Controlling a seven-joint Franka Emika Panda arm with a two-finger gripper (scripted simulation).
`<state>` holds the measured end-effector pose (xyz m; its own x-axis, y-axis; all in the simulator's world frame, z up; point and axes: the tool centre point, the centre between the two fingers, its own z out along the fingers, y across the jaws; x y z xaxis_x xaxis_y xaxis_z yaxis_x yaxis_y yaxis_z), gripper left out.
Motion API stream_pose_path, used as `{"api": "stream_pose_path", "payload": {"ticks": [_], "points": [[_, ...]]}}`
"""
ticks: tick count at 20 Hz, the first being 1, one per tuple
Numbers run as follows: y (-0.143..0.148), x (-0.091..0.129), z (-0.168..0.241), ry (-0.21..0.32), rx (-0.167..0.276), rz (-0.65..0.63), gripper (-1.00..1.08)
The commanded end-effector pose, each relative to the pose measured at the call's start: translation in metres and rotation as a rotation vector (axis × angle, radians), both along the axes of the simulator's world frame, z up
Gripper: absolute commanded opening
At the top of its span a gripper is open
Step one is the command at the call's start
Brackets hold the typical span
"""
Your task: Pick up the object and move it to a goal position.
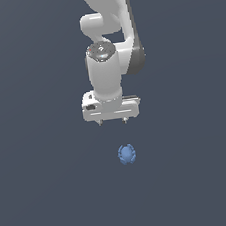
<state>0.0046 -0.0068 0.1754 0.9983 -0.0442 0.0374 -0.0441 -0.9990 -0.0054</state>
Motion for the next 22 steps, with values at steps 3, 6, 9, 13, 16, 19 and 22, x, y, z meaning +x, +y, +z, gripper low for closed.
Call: {"api": "stream_pose_path", "payload": {"ticks": [3, 6, 9, 13, 16, 19, 22], "points": [[0.003, 0.001, 0.0, -0.001, -0.001, 0.008, 1.0], [0.016, 0.003, -0.001, -0.005, -0.004, 0.047, 1.0], [0.029, 0.004, -0.001, -0.01, -0.008, 0.085, 1.0], [0.031, 0.003, 0.0, -0.011, -0.008, 0.089, 1.0], [0.03, 0.005, -0.002, -0.009, -0.008, 0.087, 1.0], [0.031, 0.01, -0.005, -0.007, -0.008, 0.09, 1.0], [0.032, 0.017, -0.01, -0.004, -0.008, 0.094, 1.0]]}}
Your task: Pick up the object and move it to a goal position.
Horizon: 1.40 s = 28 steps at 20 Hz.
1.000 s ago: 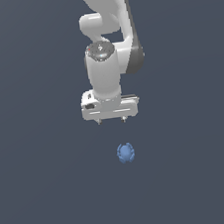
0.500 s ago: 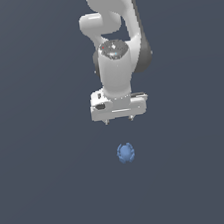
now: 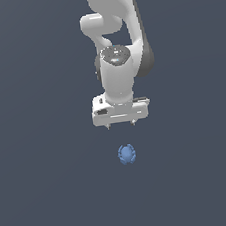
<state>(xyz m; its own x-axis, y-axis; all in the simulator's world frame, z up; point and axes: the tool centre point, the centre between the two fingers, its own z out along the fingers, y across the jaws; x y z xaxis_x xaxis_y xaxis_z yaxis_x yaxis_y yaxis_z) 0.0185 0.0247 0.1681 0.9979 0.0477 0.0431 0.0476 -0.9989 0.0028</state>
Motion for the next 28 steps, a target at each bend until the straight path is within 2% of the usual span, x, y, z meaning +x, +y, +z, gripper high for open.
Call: {"api": "stream_pose_path", "payload": {"ticks": [1, 16, 28], "points": [[0.001, 0.006, -0.005, 0.004, 0.0, 0.003, 1.0], [0.01, 0.062, -0.06, 0.035, 0.0, 0.03, 1.0], [0.013, 0.073, -0.077, 0.044, 0.0, 0.037, 1.0]]}}
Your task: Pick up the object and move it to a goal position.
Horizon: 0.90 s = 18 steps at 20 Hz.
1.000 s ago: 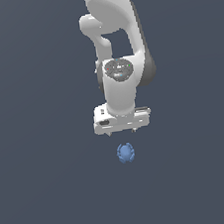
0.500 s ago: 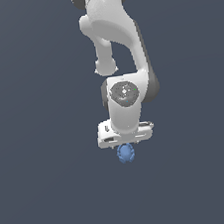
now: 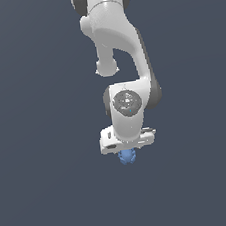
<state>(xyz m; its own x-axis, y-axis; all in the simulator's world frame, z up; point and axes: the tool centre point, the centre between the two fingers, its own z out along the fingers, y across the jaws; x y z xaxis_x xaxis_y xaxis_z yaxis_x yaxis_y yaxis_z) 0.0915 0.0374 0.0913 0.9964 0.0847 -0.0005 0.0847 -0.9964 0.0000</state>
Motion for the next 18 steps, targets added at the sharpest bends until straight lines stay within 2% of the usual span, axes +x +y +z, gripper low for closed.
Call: {"api": "stream_pose_path", "payload": {"ticks": [1, 12, 18], "points": [[0.0, 0.0, 0.0, 0.0, 0.0, 0.0, 1.0], [0.0, -0.001, -0.047, 0.0, 0.0, 0.0, 1.0], [0.0, 0.001, -0.051, 0.0, 0.0, 0.0, 1.0]]}}
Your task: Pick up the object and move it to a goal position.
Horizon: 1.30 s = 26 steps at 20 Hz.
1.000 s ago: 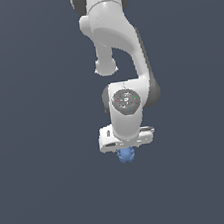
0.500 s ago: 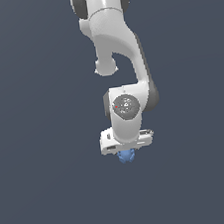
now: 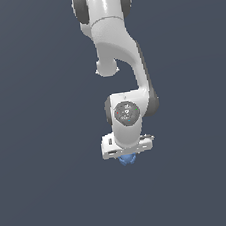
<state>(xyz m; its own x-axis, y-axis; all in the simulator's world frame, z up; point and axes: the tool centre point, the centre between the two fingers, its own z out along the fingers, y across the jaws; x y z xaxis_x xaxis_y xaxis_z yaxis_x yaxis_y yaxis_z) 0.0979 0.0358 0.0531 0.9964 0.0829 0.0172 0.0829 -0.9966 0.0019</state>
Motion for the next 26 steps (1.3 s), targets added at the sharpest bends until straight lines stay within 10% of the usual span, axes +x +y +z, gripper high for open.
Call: {"api": "stream_pose_path", "payload": {"ticks": [1, 26], "points": [[0.002, -0.005, -0.013, 0.018, 0.0, 0.002, -1.0], [0.013, -0.021, 0.045, 0.001, 0.003, 0.006, -1.0]]}}
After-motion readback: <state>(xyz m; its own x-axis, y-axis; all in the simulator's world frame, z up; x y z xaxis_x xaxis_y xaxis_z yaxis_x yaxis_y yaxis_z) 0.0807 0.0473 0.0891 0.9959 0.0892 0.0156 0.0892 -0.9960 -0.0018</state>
